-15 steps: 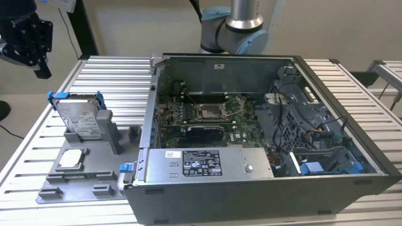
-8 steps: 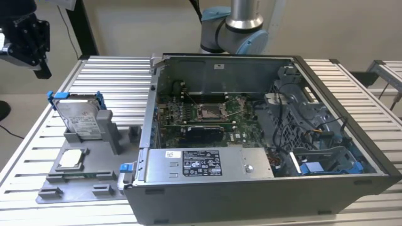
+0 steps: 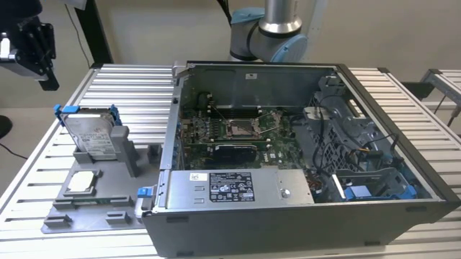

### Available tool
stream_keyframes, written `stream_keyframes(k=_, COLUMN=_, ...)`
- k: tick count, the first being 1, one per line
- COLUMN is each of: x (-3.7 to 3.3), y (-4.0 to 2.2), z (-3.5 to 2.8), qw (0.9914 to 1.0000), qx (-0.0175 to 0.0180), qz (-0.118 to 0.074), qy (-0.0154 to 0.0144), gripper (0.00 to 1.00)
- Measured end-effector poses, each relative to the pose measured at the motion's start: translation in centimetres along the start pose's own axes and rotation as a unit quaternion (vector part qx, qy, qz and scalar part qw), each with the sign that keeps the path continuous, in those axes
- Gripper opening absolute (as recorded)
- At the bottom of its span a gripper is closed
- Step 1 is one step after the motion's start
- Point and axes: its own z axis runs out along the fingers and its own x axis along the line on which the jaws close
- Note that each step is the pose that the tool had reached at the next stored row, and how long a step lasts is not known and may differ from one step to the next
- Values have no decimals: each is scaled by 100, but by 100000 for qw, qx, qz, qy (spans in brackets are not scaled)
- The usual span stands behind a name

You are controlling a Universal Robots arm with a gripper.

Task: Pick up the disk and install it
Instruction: 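Pick up the disk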

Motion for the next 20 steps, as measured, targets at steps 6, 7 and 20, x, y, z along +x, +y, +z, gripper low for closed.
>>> stream_keyframes(k=6, x=0, y=-1, z=0, qw=99995, qx=9, qz=-1035, qy=-45, gripper=0)
stream_keyframes(k=7, x=1, y=-1, z=0, qw=99994, qx=51, qz=-1043, qy=-229, gripper=0)
stream_keyframes(k=20, x=1, y=-1, z=6, qw=99984, qx=222, qz=1538, qy=-936, gripper=0)
